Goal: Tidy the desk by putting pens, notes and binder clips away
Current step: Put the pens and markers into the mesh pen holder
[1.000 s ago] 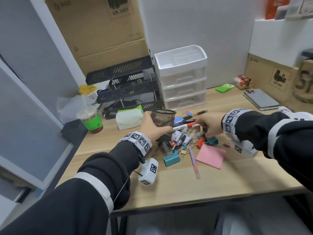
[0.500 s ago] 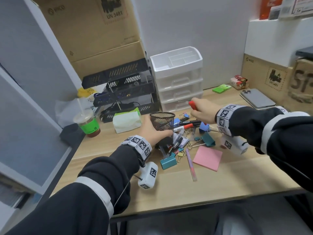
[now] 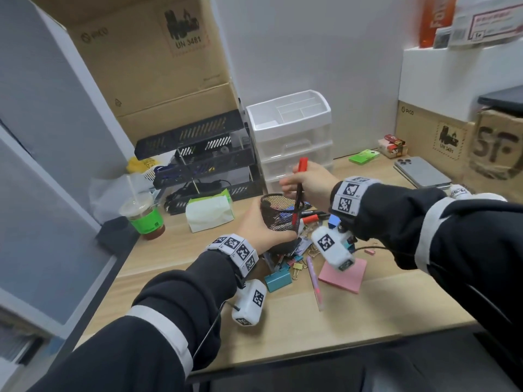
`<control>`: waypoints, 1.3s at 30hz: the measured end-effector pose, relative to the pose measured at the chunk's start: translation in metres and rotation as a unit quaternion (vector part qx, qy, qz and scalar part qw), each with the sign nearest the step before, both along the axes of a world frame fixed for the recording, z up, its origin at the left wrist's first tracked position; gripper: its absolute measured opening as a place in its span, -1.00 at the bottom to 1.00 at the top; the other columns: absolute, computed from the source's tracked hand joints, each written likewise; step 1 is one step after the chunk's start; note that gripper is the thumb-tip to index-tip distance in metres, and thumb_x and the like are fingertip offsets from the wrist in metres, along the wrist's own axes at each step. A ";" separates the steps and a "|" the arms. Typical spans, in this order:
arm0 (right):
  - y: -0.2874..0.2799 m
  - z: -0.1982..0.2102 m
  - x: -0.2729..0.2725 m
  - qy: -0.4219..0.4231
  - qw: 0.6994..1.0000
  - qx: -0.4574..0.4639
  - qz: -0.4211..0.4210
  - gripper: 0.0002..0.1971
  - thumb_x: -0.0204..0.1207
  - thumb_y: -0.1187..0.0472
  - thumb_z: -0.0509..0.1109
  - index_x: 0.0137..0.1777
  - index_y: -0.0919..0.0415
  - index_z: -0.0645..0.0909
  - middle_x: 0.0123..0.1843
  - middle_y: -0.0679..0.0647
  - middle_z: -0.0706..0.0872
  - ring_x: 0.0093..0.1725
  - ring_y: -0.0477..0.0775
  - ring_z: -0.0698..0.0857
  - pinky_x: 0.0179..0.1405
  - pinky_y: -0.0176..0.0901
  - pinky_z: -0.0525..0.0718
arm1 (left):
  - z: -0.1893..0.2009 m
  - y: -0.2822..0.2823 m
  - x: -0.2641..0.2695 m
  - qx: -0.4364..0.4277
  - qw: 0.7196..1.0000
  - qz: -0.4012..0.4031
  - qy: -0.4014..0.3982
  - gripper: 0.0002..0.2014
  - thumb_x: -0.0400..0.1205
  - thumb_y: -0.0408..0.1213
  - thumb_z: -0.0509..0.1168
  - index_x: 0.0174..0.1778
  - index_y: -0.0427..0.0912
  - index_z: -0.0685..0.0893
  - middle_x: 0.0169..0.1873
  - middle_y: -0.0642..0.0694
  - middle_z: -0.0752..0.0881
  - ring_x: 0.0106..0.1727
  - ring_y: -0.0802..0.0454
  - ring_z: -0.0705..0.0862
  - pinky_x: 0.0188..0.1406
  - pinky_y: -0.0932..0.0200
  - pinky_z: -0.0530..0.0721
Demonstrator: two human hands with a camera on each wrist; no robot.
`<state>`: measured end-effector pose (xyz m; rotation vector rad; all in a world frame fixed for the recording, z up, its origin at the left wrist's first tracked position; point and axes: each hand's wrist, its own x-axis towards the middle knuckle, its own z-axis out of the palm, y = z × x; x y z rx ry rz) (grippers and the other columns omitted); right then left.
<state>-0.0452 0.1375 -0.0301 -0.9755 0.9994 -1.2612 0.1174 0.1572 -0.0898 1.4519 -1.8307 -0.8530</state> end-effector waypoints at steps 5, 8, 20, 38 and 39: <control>0.002 -0.019 -0.002 0.291 0.955 -0.059 -0.007 -0.83 0.55 0.35 0.41 -0.15 0.09 0.51 -0.20 0.04 0.62 -0.23 0.05 0.60 -0.09 -0.03 0.63 | -0.001 0.000 0.007 -0.001 1.000 0.007 -0.015 -0.13 0.08 -0.01 0.70 0.26 0.04 0.41 0.09 0.06 0.69 0.06 0.11 0.76 0.15 0.00 0.77; 0.009 -0.015 -0.004 0.327 0.942 -0.077 -0.006 -0.92 0.61 0.20 0.37 0.04 0.17 0.57 -0.12 0.07 0.65 -0.16 0.03 0.61 -0.01 -0.01 0.61 | 0.001 0.002 0.010 -0.001 1.000 0.018 -0.010 -0.10 0.08 0.01 0.68 0.30 0.01 0.39 0.14 0.04 0.64 0.13 0.07 0.72 0.19 -0.02 0.76; 0.036 -0.060 -0.014 0.727 0.643 0.011 0.241 -0.64 0.40 -0.16 0.42 -0.31 0.16 0.74 -0.41 -0.03 0.75 -0.41 -0.02 0.67 -0.25 -0.15 0.74 | 0.005 0.007 0.029 -0.009 0.996 0.089 -0.020 -0.06 0.26 -0.14 0.71 0.47 -0.10 0.30 0.18 -0.05 0.61 0.15 0.02 0.65 -0.04 0.27 0.65; 0.028 -0.035 0.005 0.657 0.731 -0.112 0.145 -0.94 0.69 0.26 0.13 0.02 0.22 0.40 -0.20 0.10 0.59 -0.33 -0.02 0.59 -0.40 -0.25 0.50 | 0.009 0.007 0.061 0.006 0.994 0.113 -0.009 -0.12 0.33 -0.22 0.68 0.45 -0.11 0.28 0.10 -0.04 0.60 0.00 0.10 0.64 -0.35 0.41 0.51; 0.029 -0.034 0.008 0.684 0.700 -0.133 0.156 -0.98 0.67 0.26 0.16 0.04 0.16 0.40 -0.18 0.03 0.56 -0.28 -0.02 0.56 -0.41 -0.29 0.41 | 0.008 0.007 0.061 0.006 0.994 0.111 -0.009 -0.12 0.32 -0.21 0.68 0.45 -0.11 0.28 0.11 -0.05 0.60 0.02 0.09 0.65 -0.34 0.40 0.52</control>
